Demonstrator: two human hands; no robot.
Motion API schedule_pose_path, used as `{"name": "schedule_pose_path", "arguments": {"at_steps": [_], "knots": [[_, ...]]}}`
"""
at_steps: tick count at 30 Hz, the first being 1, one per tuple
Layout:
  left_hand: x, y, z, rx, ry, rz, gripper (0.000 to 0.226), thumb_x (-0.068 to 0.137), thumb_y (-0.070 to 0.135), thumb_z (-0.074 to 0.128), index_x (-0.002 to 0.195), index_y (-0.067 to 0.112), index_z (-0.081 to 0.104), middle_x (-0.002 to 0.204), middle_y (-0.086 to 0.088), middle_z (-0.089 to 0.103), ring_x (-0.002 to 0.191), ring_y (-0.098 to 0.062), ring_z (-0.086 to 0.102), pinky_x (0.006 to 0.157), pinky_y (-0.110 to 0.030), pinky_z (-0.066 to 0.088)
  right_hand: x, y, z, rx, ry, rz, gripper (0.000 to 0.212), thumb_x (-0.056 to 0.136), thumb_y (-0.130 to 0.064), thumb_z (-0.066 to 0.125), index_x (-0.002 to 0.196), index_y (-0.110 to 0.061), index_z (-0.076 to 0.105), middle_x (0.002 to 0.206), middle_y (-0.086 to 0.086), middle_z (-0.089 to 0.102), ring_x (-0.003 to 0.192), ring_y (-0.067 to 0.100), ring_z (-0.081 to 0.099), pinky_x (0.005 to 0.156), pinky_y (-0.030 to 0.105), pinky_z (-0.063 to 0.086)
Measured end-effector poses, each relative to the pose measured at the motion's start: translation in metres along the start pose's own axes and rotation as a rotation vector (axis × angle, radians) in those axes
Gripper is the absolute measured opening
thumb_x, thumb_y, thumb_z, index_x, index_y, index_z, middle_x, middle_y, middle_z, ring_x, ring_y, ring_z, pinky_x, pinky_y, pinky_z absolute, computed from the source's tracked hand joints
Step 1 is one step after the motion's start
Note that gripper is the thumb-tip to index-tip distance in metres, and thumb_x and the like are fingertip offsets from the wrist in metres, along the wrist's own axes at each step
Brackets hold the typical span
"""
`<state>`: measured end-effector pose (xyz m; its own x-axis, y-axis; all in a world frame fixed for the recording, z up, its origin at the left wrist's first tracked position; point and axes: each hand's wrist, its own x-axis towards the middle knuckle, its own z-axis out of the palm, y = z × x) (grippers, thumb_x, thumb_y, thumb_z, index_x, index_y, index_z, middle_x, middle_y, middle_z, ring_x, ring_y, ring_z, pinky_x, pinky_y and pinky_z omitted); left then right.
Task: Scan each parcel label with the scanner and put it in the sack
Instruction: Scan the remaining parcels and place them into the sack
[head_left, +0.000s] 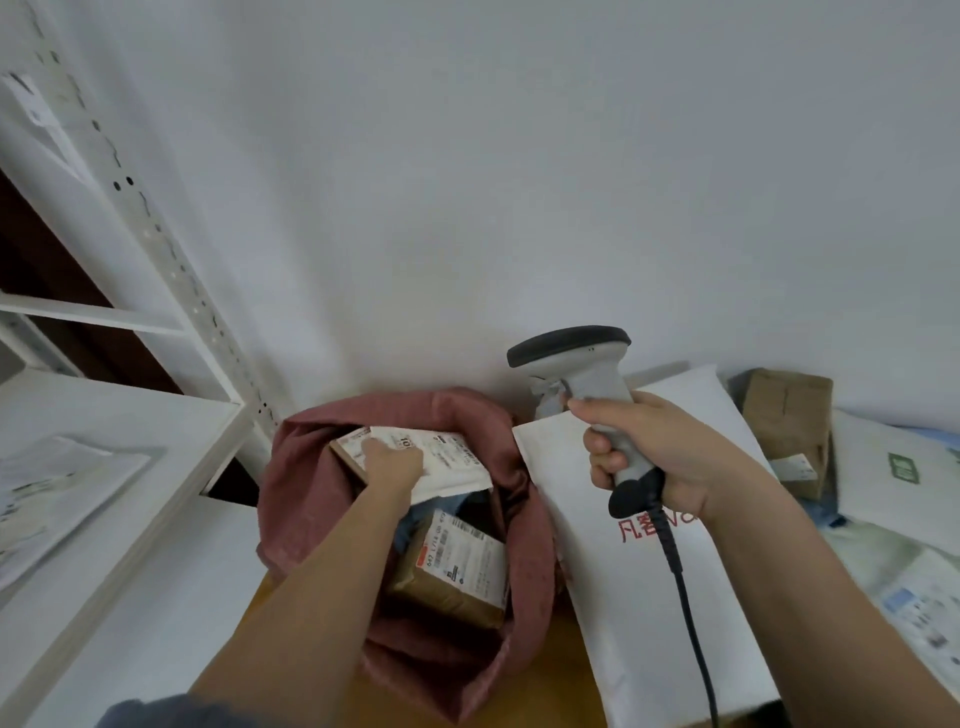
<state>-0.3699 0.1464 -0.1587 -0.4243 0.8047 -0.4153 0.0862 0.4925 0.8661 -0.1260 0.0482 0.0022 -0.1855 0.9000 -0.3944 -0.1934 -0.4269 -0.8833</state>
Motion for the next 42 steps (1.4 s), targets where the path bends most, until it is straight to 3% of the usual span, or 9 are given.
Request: {"name": "schedule_pose_path", "arguments": {"at_steps": [5, 11, 16, 21, 28, 31, 35, 39, 42], "knots": [[-0.001, -0.016, 0.015, 0.722, 0.084, 0.182, 0.092, 0.081, 0.014, 0.071, 0.147, 0.002, 0.008, 0.148, -0.025, 0.019, 0.136, -0.041, 0.024, 0.110, -0.042, 0.025, -0.002, 0.006, -0.014, 0.033, 0.076, 0.013, 0.016, 0.090, -0.018, 0.066, 0.102, -0.011, 0.059, 0.055, 0.000, 0.045, 0.041, 0.009, 0.034, 0.045, 0.021, 0.043], [-0.022, 0.004, 0.043, 0.950, 0.171, 0.550, 0.076, 0.076, 0.007, 0.060, 0.141, 0.012, 0.020, 0.140, -0.020, 0.019, 0.123, -0.040, 0.025, 0.105, -0.052, 0.028, -0.014, 0.005, -0.032, 0.063, 0.135, -0.001, 0.025, 0.092, -0.019, 0.064, 0.113, -0.010, 0.055, 0.056, 0.001, 0.047, 0.042, 0.009, 0.036, 0.045, 0.022, 0.045], [-0.052, 0.022, 0.077, 0.625, -0.135, 0.637, 0.028, 0.084, 0.006, 0.058, 0.111, 0.005, 0.050, 0.114, -0.015, 0.050, 0.101, -0.031, 0.051, 0.090, -0.039, 0.043, -0.033, 0.001, -0.050, 0.080, 0.175, -0.036, 0.025, 0.091, -0.019, 0.065, 0.113, -0.010, 0.055, 0.055, 0.001, 0.047, 0.042, 0.009, 0.035, 0.044, 0.024, 0.044], [-0.096, 0.007, 0.106, 0.343, -0.674, 0.112, 0.013, 0.085, -0.010, 0.056, 0.079, 0.001, 0.056, 0.076, -0.013, 0.052, 0.059, -0.016, 0.058, 0.060, -0.030, 0.058, -0.058, 0.000, -0.072, 0.081, 0.199, -0.062, 0.024, 0.091, -0.019, 0.065, 0.113, -0.012, 0.055, 0.054, 0.001, 0.045, 0.041, 0.011, 0.033, 0.044, 0.024, 0.044], [-0.129, -0.028, 0.144, 0.314, -0.479, -0.191, 0.047, 0.087, 0.010, 0.069, 0.129, 0.000, 0.050, 0.133, -0.016, 0.049, 0.114, -0.036, 0.057, 0.059, -0.038, 0.054, -0.103, 0.009, -0.119, 0.089, 0.224, -0.073, 0.023, 0.090, -0.020, 0.066, 0.110, -0.014, 0.058, 0.055, 0.000, 0.044, 0.042, 0.010, 0.033, 0.045, 0.023, 0.044], [-0.138, -0.032, 0.154, 0.223, -0.328, -0.148, 0.080, 0.075, 0.010, 0.082, 0.138, -0.005, 0.035, 0.137, -0.015, 0.044, 0.119, -0.032, 0.055, 0.080, -0.038, 0.053, -0.118, 0.014, -0.138, 0.111, 0.241, -0.070, 0.023, 0.090, -0.019, 0.067, 0.110, -0.013, 0.058, 0.055, 0.001, 0.044, 0.041, 0.010, 0.033, 0.044, 0.023, 0.044], [-0.145, -0.038, 0.156, -0.003, -0.349, -0.214, 0.032, 0.074, -0.001, 0.080, 0.098, -0.006, 0.061, 0.119, -0.022, 0.064, 0.078, -0.028, 0.064, 0.065, -0.039, 0.052, -0.136, 0.019, -0.161, 0.111, 0.246, -0.065, 0.024, 0.089, -0.019, 0.067, 0.111, -0.012, 0.059, 0.055, 0.001, 0.045, 0.041, 0.010, 0.034, 0.044, 0.023, 0.043], [-0.155, -0.030, 0.152, -0.100, -0.286, -0.110, 0.031, 0.086, 0.005, 0.071, 0.112, -0.009, 0.060, 0.118, -0.020, 0.063, 0.093, -0.031, 0.062, 0.076, -0.036, 0.049, -0.151, 0.017, -0.178, 0.113, 0.242, -0.070, 0.020, 0.089, -0.019, 0.068, 0.106, -0.013, 0.059, 0.055, 0.001, 0.045, 0.041, 0.010, 0.033, 0.045, 0.023, 0.044], [-0.171, -0.018, 0.146, -0.084, -0.212, -0.005, 0.011, 0.095, 0.008, 0.059, 0.088, 0.005, 0.052, 0.113, -0.019, 0.057, 0.095, -0.027, 0.056, 0.083, -0.035, 0.047, -0.158, 0.010, -0.182, 0.128, 0.229, -0.090, 0.021, 0.089, -0.019, 0.067, 0.108, -0.013, 0.059, 0.054, 0.000, 0.045, 0.041, 0.010, 0.033, 0.045, 0.022, 0.044]]}}
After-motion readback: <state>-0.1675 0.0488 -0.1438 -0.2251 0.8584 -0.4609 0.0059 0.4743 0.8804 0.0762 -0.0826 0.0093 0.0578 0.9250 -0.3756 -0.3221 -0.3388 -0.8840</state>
